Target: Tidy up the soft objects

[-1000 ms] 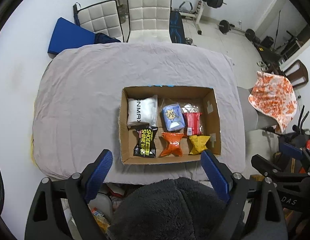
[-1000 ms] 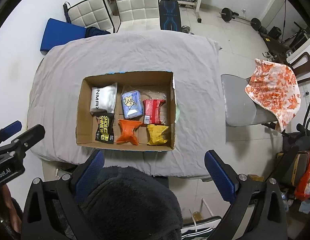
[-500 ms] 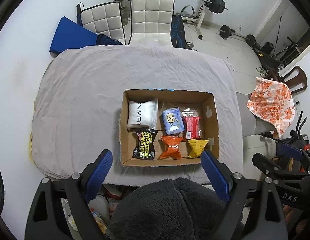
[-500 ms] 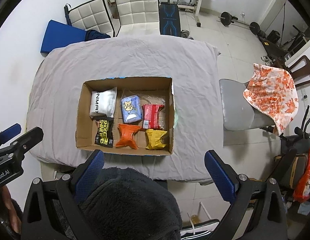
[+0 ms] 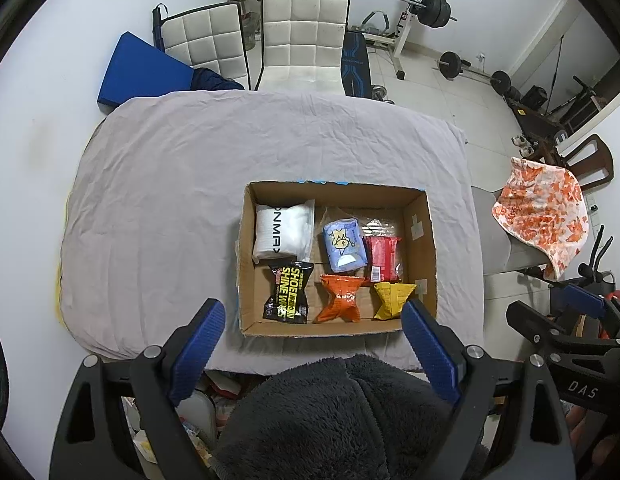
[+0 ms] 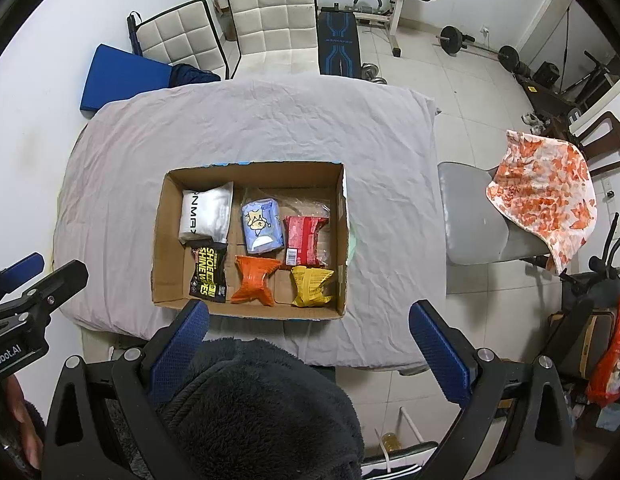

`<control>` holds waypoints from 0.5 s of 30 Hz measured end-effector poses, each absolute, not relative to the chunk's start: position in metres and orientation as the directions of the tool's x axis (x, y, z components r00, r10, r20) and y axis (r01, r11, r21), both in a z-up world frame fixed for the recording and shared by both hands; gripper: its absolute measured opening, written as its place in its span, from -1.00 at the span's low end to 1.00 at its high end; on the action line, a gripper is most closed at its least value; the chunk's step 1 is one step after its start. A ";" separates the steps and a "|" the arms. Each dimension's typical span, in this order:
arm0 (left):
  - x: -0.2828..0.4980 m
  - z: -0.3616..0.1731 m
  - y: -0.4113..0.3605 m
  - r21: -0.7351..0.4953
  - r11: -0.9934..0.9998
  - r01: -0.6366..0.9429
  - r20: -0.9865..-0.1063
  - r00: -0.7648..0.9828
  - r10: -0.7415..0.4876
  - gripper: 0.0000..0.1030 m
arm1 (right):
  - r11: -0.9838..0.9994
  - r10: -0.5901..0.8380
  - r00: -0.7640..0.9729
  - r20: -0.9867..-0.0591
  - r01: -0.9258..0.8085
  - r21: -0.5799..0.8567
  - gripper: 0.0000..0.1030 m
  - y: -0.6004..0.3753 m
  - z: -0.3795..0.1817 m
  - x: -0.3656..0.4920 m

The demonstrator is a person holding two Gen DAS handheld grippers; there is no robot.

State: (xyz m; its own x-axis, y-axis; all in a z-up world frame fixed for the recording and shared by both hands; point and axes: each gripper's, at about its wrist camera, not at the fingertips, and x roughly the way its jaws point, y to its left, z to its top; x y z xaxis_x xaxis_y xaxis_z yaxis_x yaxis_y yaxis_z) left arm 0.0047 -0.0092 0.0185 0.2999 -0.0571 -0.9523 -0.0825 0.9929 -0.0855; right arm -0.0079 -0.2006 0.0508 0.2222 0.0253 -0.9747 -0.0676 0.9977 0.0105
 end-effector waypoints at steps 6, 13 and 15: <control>0.008 0.018 -0.009 -0.085 0.993 -0.084 -0.954 0.294 -0.057 0.76 | 0.998 0.019 0.221 -0.975 -0.066 0.005 0.98 -0.201 0.052 -0.005; 0.010 0.015 -0.008 -0.088 0.992 -0.092 -0.957 0.283 -0.059 0.76 | 0.998 0.016 0.223 -0.975 -0.065 0.002 0.98 -0.201 0.053 -0.002; 0.010 0.016 -0.007 -0.089 0.991 -0.096 -0.957 0.283 -0.058 0.76 | 0.998 0.017 0.223 -0.975 -0.066 0.002 0.98 -0.201 0.053 -0.002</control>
State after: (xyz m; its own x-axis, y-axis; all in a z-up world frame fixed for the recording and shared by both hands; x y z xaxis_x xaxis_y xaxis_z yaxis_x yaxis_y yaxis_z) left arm 0.0102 -0.0074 0.0158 0.2827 -0.0582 -0.9574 -0.0961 0.9914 -0.0887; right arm -0.0019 -0.2006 0.0530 0.2235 0.0169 -0.9746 -0.0661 0.9978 0.0022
